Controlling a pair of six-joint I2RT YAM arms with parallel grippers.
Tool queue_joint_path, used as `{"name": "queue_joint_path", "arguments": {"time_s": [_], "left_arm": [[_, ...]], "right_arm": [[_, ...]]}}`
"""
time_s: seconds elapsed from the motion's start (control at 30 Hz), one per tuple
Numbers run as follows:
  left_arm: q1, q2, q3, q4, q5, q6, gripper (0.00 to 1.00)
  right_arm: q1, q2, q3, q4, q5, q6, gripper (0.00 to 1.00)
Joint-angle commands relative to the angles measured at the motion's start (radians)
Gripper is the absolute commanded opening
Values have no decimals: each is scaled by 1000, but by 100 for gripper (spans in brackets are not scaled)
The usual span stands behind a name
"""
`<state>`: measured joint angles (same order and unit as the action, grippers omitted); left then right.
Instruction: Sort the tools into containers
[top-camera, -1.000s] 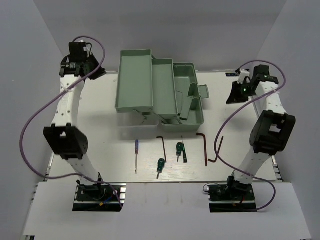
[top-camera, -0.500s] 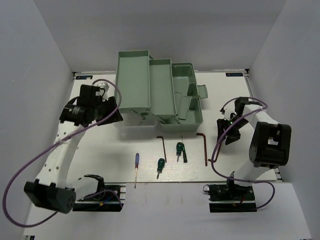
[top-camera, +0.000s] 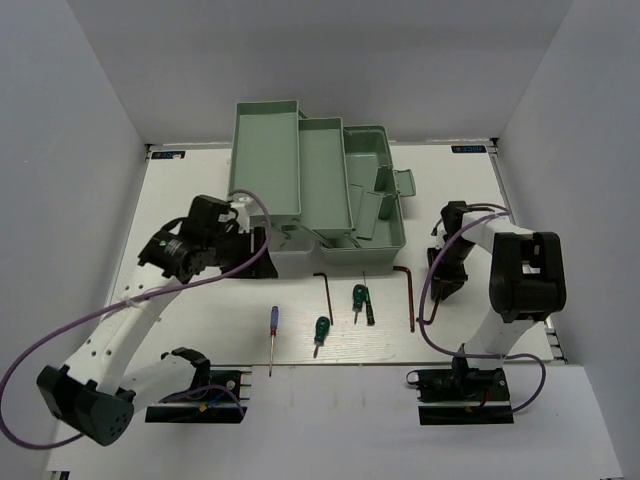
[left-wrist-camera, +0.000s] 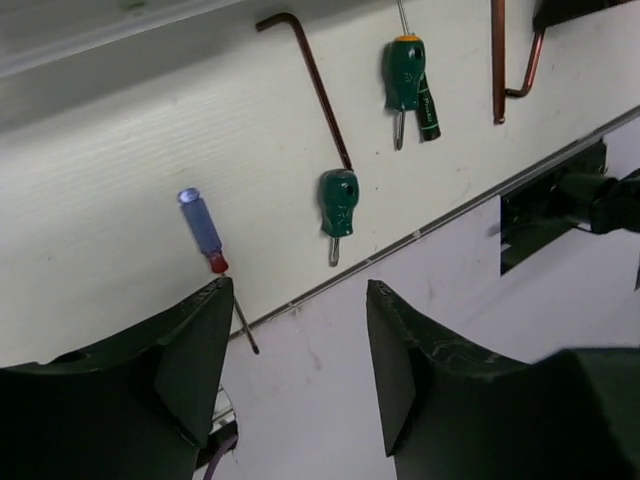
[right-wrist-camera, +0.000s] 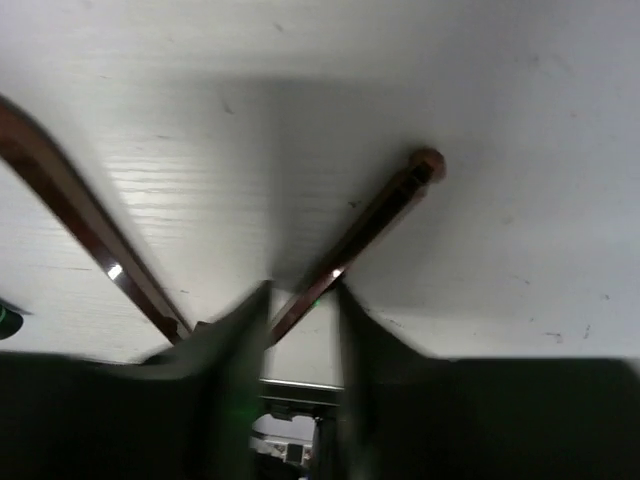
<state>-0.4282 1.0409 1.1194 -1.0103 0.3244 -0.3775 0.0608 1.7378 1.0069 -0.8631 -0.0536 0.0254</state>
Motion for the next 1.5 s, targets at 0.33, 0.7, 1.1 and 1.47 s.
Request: {"name": "queue_joint_path", "arguments": {"time_s": [0.33, 0.7, 1.1, 1.47], "left_arm": [[-420, 444, 60, 277, -335, -107, 70], [-475, 593, 27, 441, -444, -241, 76], [-506, 711, 54, 412, -585, -339, 66], [-569, 801, 54, 403, -610, -409, 59]], "right_arm": [[-41, -201, 198, -42, -90, -109, 0], [7, -153, 723, -125, -517, -58, 0], [172, 151, 819, 61, -480, 65, 67], [91, -61, 517, 142, -485, 74, 83]]}}
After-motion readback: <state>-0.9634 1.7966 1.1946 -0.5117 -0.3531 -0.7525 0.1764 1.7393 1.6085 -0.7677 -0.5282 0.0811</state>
